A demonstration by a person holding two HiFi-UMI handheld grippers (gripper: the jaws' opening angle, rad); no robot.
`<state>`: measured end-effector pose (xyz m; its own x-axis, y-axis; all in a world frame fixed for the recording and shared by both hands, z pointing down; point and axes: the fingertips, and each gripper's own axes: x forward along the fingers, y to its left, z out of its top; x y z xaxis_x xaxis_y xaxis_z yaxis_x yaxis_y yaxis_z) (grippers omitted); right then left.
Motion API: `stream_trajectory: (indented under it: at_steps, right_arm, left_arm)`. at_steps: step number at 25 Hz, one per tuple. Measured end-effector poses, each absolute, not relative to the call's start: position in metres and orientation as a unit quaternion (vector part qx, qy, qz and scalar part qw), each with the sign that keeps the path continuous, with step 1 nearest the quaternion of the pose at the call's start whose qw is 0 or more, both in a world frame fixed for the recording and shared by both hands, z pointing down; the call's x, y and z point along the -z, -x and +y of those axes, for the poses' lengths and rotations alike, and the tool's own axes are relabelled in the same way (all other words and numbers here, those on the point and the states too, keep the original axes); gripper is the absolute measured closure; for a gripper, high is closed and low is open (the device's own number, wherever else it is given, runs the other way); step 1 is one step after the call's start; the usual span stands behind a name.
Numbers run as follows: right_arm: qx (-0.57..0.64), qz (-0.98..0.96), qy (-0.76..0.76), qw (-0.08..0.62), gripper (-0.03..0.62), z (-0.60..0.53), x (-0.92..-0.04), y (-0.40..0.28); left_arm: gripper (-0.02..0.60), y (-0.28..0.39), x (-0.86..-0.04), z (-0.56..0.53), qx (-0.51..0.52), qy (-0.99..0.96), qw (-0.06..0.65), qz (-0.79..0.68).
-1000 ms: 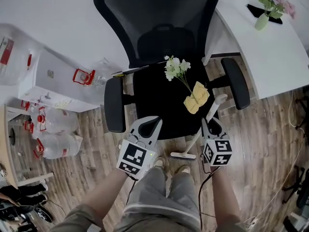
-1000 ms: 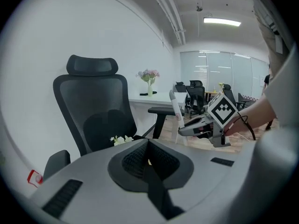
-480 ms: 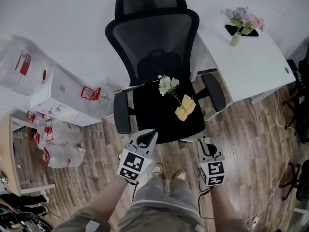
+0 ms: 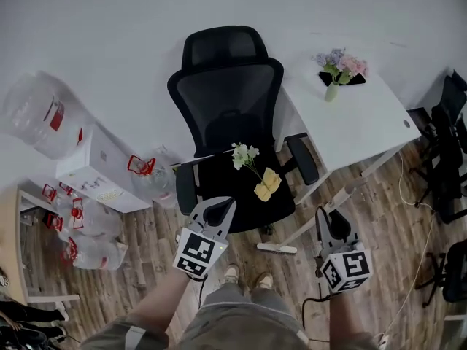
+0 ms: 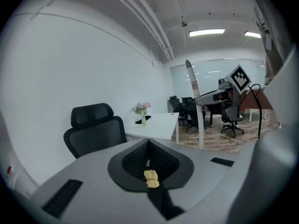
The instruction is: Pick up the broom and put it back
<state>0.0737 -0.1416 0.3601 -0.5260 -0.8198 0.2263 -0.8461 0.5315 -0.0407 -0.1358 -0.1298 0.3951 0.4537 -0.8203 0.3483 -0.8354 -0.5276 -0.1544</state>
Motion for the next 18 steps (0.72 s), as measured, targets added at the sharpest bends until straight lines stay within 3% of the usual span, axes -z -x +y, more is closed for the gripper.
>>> stream_trajectory:
  at_steps: [9,13,18]
  right_arm:
    - [-0.011,-0.88,-0.473,0.036,0.493,-0.094,-0.235,-0.088]
    - [0.004,-0.872,-0.489,0.01,0.493,-0.077,-0.211,-0.101]
    - [0.001,-0.865,-0.503,0.003,0.493,-0.073,-0.209,-0.115]
  left_arm:
    - [0.566,0.123,-0.283,-0.107,-0.143,-0.865,-0.061,-0.477]
    - [0.566,0.133,-0.262,-0.093,-0.089,-0.859,-0.041,-0.503]
    - [0.566,0.12,-0.269,-0.091,-0.101,-0.865,-0.037,-0.491]
